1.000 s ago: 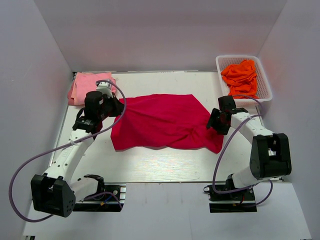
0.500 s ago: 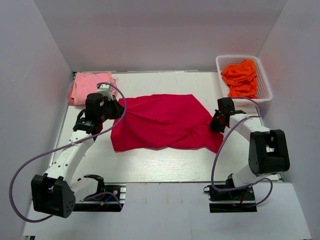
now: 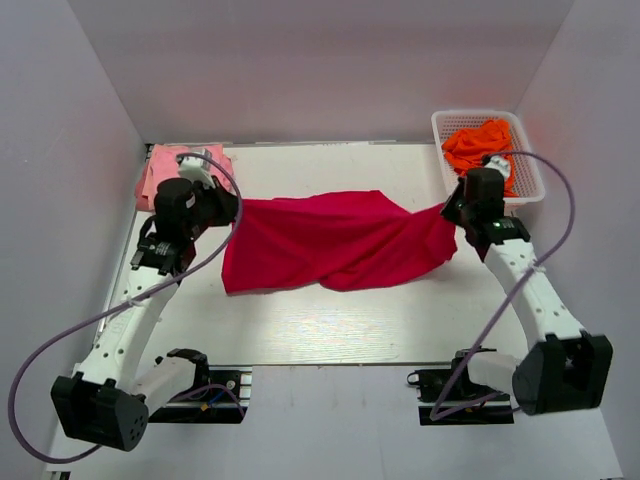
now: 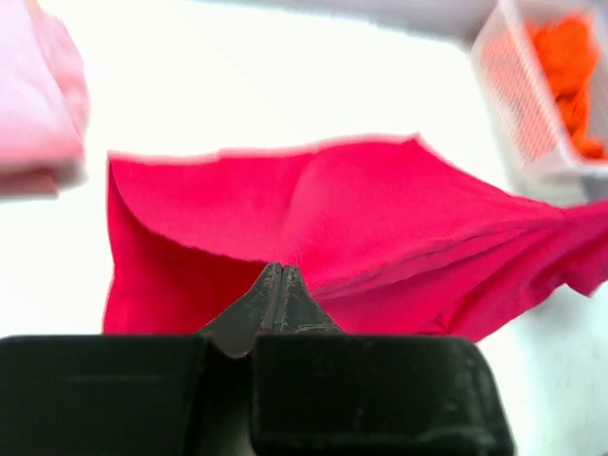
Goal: Fold and stack the t-shirts
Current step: Flatten out the tshirt
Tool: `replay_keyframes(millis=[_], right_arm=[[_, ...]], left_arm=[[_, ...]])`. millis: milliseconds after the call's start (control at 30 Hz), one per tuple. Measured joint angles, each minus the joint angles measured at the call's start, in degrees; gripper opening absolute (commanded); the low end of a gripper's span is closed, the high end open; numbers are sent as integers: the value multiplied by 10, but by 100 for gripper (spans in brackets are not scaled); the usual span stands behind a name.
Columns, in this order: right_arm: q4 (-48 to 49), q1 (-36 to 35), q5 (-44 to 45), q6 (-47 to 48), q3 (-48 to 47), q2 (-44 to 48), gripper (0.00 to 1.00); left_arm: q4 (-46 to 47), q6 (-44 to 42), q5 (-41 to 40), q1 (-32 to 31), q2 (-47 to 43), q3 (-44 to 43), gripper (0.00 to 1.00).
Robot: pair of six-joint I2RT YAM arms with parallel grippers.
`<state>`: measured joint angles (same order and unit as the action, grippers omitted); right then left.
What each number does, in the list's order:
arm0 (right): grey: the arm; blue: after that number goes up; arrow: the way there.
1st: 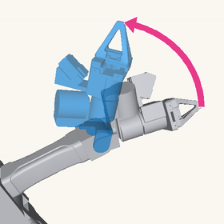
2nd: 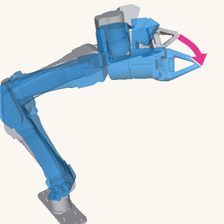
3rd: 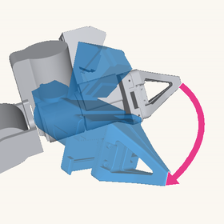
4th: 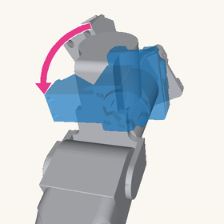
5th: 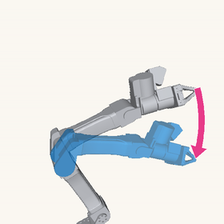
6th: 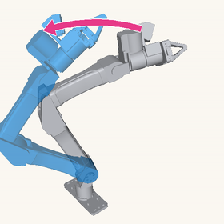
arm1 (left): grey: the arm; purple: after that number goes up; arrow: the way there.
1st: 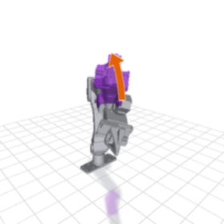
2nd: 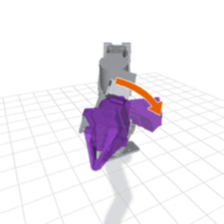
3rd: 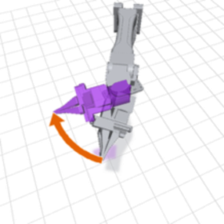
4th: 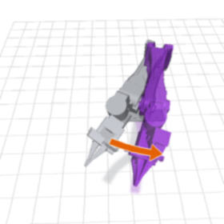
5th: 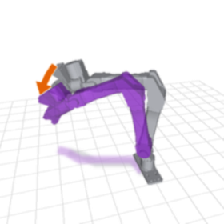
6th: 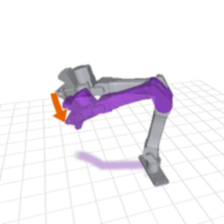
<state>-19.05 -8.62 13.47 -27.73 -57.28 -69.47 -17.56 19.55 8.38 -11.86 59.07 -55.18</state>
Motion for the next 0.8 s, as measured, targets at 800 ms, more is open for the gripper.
replay_keyframes(millis=[800], right_arm=[[6,-1,26,247,-351,215,0]], left_arm=[[-57,-15,-55,-2,-129,-360,0]])
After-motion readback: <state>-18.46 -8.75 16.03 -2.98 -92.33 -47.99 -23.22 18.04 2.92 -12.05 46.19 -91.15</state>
